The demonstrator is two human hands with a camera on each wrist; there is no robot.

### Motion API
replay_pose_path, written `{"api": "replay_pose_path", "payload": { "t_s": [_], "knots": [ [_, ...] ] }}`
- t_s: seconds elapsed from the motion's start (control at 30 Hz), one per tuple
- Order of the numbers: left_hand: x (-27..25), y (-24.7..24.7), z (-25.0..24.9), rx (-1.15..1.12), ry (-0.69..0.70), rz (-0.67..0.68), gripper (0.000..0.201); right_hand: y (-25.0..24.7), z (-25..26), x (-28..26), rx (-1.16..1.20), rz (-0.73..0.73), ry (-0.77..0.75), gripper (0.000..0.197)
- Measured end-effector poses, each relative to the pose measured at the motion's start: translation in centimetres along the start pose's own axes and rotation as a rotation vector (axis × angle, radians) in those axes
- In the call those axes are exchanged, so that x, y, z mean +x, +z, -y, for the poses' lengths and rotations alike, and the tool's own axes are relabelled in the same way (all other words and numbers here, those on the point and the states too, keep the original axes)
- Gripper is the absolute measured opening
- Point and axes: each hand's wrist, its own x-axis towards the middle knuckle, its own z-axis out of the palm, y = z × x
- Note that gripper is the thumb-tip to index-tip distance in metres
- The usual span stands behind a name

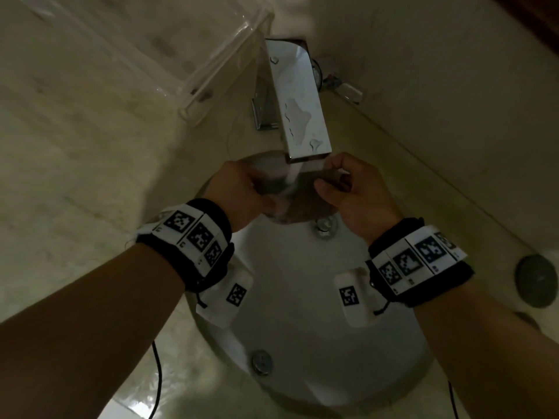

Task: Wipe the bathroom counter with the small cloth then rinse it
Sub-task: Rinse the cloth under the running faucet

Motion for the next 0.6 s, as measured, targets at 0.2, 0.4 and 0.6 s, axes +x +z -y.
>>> {"api": "replay_pose_path", "payload": {
  "t_s": [0.2,0.4,0.6],
  "knots": [
    [-0.44,0.05,-0.35,-0.177,0.027,0.001,0.022,-0.19,0.1,0.13,0.1,-0.084,0.015,0.017],
    [-0.29,0.47,-0.33,-0.464,0.098,-0.02,0.01,0.01,-0.24,0.69,0.12,-0.152,0.054,0.02],
    [0.0,0.79,-0.16,-0.563,0.029,-0.03,0.034,0.22,-0.43,0.45,0.139,-0.182,0.049,0.025]
  ]
}}
